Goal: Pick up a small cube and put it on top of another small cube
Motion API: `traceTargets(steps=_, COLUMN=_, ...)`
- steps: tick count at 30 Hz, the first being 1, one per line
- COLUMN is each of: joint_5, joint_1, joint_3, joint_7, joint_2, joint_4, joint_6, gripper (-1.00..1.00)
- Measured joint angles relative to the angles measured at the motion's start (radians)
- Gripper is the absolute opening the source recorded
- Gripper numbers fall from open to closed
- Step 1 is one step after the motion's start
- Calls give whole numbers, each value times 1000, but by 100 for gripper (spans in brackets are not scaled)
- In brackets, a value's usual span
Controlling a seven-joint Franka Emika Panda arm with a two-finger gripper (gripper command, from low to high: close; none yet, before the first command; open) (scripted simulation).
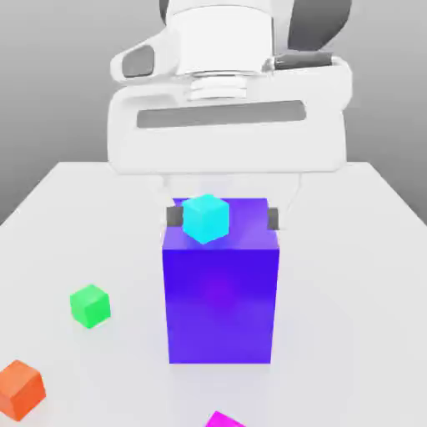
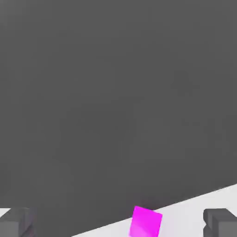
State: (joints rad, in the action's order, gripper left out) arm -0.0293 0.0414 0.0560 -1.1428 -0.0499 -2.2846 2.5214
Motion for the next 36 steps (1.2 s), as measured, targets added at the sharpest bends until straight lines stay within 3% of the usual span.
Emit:
traceTargets(steps=11, joint_5=40, joint_1=-41, joint_3=-36, joint_7=-217, joint_2=398, joint_4=10, joint_6=122, gripper=0)
traceTargets(steps=15, joint_5=45, joint_1=-47, joint_3=-43, joint_7=-235, joint_2=543, joint_4=36, joint_6=222, gripper=0)
traceTargets(steps=16, joint_5=46, joint_1=-47, joint_3=-44, joint_7=-235, joint_2=570, joint_4=41, joint_6=242, gripper=-100)
traceTargets(steps=22, joint_5=46, joint_1=-47, joint_3=-44, joint_7=-236, joint_2=583, joint_4=44, joint_6=254, gripper=-100)
traceTargets(steps=27, joint_5=43, joint_1=-44, joint_3=-40, joint_7=-233, joint_2=450, joint_4=15, joint_6=150, gripper=-100)
traceTargets(steps=36, joint_5=34, joint_1=143, joint_3=-191, joint_7=-115, joint_2=155, joint_4=-273, joint_6=142, gripper=-100)
